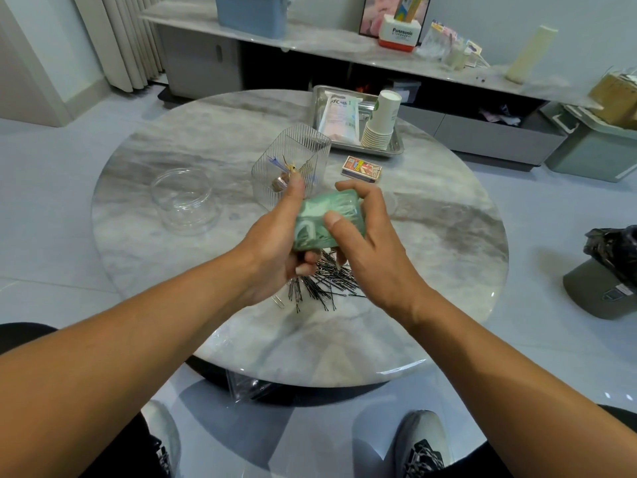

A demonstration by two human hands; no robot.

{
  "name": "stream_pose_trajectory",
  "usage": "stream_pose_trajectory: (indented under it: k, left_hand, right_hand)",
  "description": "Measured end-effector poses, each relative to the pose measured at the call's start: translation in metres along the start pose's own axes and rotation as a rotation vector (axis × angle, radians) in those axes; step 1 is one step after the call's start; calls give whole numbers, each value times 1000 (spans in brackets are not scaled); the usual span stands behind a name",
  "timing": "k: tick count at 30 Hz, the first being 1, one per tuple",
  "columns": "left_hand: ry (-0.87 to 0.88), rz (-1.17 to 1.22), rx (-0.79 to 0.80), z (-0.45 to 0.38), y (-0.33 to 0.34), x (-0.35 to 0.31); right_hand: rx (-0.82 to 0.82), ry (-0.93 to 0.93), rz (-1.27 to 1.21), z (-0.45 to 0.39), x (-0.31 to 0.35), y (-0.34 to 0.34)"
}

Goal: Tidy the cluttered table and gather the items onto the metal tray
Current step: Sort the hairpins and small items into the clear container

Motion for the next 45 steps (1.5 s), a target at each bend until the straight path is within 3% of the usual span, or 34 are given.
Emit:
stream_pose_trajectory:
  k: [11,17,20,22,26,34,36,38,41,43,45]
  left_hand:
    - [179,-193,-157,-5,-4,19]
    - [151,-388,-52,-23,-7,14]
    - [130,-392,-152,-30,-21,11]
    - [88,-473,-277,-30,-37,9]
    - [96,-773,-439,-22,-61,13]
    - [-163,-1322,-339,-17,-80,78]
    - [-156,-1399,-337,-18,-80,87]
    - [-127,-1411,-364,-24,-80,86]
    - [-99,-1386,-393,-34,-82,80]
    - [-99,-1404,-382,-39,-84,79]
    - [-95,-1444,-331,-42,-84,80]
  right_hand:
    - [-52,132,60,-3,-9,4]
    - [-4,245,-83,-19,-9,-15]
    - [-139,307,65,-23,-17,-48]
    - [-200,421,294,-20,-30,-73]
    - [-165,668,732,-4,-64,-101]
    - [-209,831,835,13,-100,-114]
    - [-271,792,1025,15,-88,-107]
    - [-369,602,1122,14,-72,-90]
    - [-384,293,1007,23,-61,-46]
    - [-334,262,869,35,-70,-19]
    - [-291,344,732,47,-87,-7]
Point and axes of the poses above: each hand's wrist, its own z-axis away from the middle knuckle, its own y-axis out of the palm, x = y × z, the point moved 4 cm from there along -z, towards the middle knuckle, and after that the axes turned 13 degrees about x, right-handed, at the moved point
